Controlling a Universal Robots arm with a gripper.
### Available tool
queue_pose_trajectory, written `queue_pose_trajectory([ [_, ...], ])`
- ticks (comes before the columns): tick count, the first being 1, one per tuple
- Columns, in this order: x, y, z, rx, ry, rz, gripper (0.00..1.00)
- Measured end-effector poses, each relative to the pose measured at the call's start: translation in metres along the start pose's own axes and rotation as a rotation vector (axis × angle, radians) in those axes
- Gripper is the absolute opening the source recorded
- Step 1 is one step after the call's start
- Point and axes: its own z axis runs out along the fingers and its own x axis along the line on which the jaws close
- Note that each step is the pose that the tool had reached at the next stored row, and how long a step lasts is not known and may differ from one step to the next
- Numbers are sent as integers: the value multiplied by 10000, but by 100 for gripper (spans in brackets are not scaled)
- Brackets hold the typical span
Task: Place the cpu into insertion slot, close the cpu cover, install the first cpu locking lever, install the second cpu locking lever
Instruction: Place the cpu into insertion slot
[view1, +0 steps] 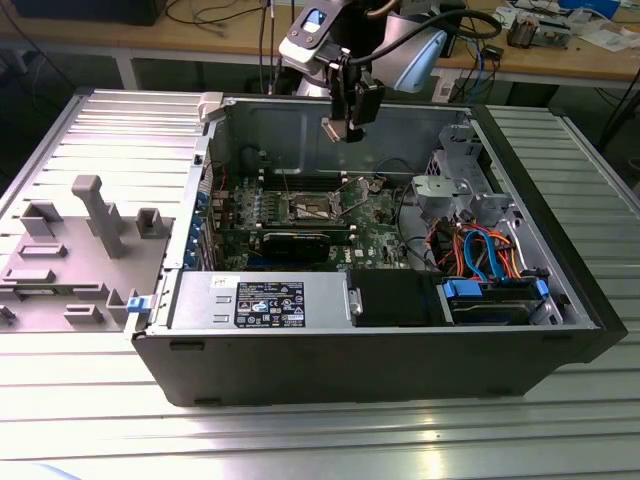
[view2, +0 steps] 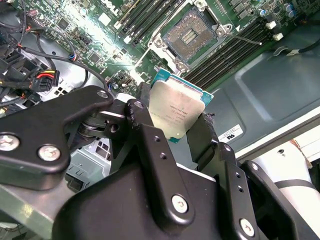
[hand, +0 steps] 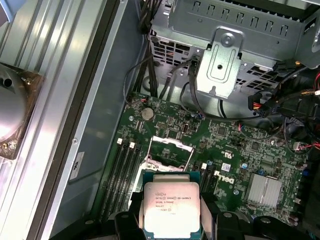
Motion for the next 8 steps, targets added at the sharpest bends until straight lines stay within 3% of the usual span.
queue_pose_trajectory([
  [2, 0, 0, 5, 0, -1, 47, 54],
  [6, -1, -2, 32, 15, -44, 619, 54],
  [8, 0, -3, 42, 124, -25, 777, 54],
])
